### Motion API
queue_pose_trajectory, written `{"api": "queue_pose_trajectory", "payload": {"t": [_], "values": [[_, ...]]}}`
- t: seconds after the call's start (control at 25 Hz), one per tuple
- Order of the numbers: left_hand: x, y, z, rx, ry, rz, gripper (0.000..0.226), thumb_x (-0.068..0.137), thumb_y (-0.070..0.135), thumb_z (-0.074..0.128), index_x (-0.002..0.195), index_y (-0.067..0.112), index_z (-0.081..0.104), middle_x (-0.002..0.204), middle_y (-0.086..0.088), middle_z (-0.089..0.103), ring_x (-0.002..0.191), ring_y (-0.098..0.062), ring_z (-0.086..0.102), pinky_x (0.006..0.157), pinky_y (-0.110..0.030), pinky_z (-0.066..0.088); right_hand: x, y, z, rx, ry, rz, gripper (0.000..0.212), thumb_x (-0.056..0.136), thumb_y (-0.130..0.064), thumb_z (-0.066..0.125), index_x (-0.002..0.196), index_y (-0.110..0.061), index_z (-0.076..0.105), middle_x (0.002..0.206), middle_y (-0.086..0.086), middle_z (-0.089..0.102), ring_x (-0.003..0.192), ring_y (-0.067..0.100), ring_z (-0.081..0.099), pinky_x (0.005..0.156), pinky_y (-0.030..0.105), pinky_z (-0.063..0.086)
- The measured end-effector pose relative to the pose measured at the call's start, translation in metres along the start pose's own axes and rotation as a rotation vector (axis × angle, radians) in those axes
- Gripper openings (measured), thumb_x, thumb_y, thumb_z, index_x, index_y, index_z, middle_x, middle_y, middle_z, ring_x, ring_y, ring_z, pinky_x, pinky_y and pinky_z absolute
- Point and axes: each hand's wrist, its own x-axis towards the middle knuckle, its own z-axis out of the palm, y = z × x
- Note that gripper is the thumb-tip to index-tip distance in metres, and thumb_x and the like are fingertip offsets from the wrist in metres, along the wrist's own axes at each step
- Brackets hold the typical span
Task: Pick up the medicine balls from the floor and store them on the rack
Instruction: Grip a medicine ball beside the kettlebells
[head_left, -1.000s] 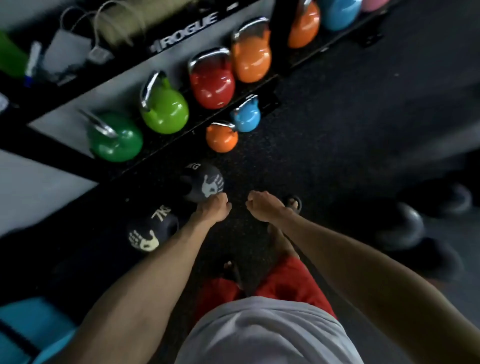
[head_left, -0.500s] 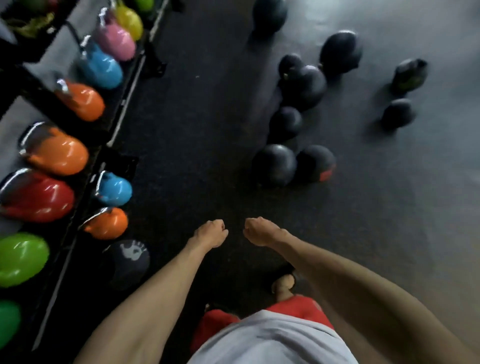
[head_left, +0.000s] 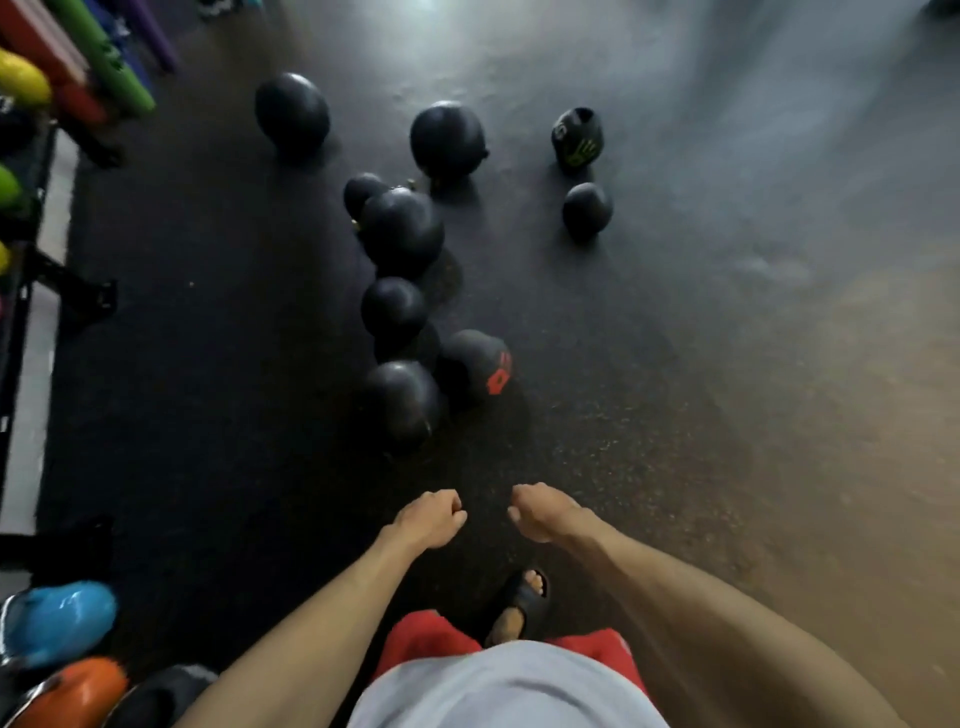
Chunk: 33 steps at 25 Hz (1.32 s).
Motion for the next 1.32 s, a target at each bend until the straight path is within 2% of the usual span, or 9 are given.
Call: {"api": "queue_pose_trajectory", "payload": {"t": [0.24,0.36,0.56,0.76,0.96,1.16,1.32], "values": [[0.047,0.061,-0.024,0.092,-0.038,-0.008,0.034,0.099,0.037,0.050,0.128,0.022,0.060,0.122,-0.005,0.066,0.110,-0.023,0.063,0.095,-0.040,0.050,0.015,0.059,-0.043,0.094,0.030,0.044,0.036,0.101,-0.032,0.042,0.124,-0.009,0.060,0.124,0.016,0.066,0.112,0.034,0.064,0.093,0.042,0.054],[0.071,0.074,-0.036,0.078,-0.033,-0.011,0.033,0.098,0.038,0.051,0.126,0.023,0.061,0.126,-0.006,0.065,0.116,-0.026,0.062,0.095,-0.038,0.049,0.035,0.069,-0.059,0.072,0.013,0.032,0.033,0.101,-0.030,0.044,0.120,-0.010,0.061,0.122,0.016,0.067,0.111,0.034,0.064,0.089,0.039,0.052],[0.120,0.078,-0.059,-0.008,-0.037,-0.043,0.032,0.097,0.038,0.052,0.122,0.021,0.063,0.122,-0.007,0.067,0.114,-0.027,0.063,0.095,-0.038,0.050,0.090,0.070,-0.098,0.000,-0.049,-0.010,0.033,0.101,-0.029,0.045,0.118,-0.008,0.061,0.121,0.017,0.067,0.110,0.035,0.065,0.087,0.039,0.053],[0.161,0.071,-0.096,-0.133,-0.035,-0.134,0.030,0.097,0.035,0.053,0.119,0.019,0.065,0.122,-0.008,0.067,0.112,-0.027,0.063,0.092,-0.036,0.050,0.141,0.051,-0.152,-0.105,-0.119,-0.070,0.032,0.098,-0.029,0.044,0.111,-0.006,0.062,0.118,0.021,0.068,0.110,0.038,0.066,0.084,0.039,0.053],[0.190,0.060,-0.133,-0.306,0.045,-0.230,0.031,0.099,0.033,0.052,0.122,0.017,0.063,0.120,-0.008,0.067,0.110,-0.026,0.063,0.094,-0.039,0.052,0.198,0.026,-0.201,-0.194,-0.124,-0.175,0.033,0.099,-0.030,0.042,0.108,-0.005,0.061,0.116,0.023,0.068,0.109,0.040,0.066,0.084,0.041,0.053],[0.216,0.045,-0.152,-0.518,0.100,-0.354,0.029,0.099,0.033,0.053,0.121,0.018,0.063,0.118,-0.007,0.066,0.110,-0.025,0.063,0.095,-0.041,0.051,0.259,-0.004,-0.233,-0.390,-0.203,-0.290,0.035,0.101,-0.031,0.045,0.118,-0.006,0.061,0.124,0.020,0.067,0.116,0.038,0.064,0.089,0.040,0.051],[0.242,0.025,-0.166,-0.674,0.146,-0.496,0.027,0.097,0.034,0.055,0.115,0.018,0.066,0.121,-0.009,0.068,0.114,-0.029,0.062,0.096,-0.039,0.049,0.312,-0.039,-0.254,-0.493,-0.282,-0.400,0.033,0.101,-0.027,0.043,0.118,-0.004,0.059,0.125,0.022,0.064,0.116,0.040,0.062,0.088,0.039,0.049]]}}
